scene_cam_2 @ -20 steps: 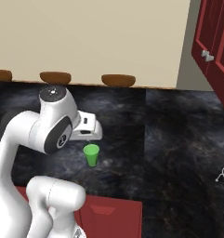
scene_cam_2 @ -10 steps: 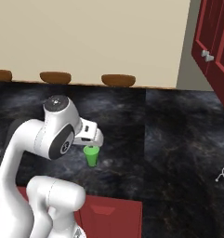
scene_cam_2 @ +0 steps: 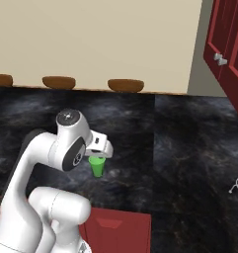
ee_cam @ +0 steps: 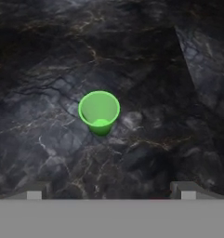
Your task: Pick the cup and jar and place them in the sink. Then turn on the water.
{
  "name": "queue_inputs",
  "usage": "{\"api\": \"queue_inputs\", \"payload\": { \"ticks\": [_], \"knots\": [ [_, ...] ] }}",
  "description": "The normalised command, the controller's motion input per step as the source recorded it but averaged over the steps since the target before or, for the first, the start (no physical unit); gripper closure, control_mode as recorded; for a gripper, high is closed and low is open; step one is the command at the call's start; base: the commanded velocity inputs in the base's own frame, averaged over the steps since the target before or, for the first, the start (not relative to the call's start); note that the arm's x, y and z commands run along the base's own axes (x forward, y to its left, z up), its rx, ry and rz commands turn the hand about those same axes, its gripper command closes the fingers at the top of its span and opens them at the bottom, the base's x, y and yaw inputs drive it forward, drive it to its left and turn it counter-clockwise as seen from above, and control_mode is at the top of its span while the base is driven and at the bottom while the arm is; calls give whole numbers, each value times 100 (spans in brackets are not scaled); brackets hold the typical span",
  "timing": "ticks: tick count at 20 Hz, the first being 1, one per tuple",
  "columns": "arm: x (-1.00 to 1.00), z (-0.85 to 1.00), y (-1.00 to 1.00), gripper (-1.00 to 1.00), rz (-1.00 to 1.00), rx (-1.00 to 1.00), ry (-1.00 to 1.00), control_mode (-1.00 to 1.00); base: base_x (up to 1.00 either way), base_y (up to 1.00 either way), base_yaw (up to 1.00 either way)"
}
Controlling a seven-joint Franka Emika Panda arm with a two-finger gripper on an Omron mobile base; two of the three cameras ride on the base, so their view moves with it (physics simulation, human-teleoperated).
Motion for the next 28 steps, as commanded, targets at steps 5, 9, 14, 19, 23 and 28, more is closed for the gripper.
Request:
{"api": "queue_inputs", "payload": {
  "ticks": [5, 9, 14, 19, 23, 28],
  "knots": [
    [46, -30, 0, -100, 0, 0, 1, -100, 0, 0, 0],
    [39, -19, 0, -100, 0, 0, 2, -100, 0, 0, 0],
    [29, -20, 0, -100, 0, 0, 1, -100, 0, 0, 0],
    [27, -20, -3, -100, 0, 0, 1, -100, 0, 0, 0],
    [27, -23, -4, -100, 0, 0, 0, -100, 0, 0, 0],
    [24, -25, -7, -100, 0, 0, 0, -100, 0, 0, 0]
  ]
}}
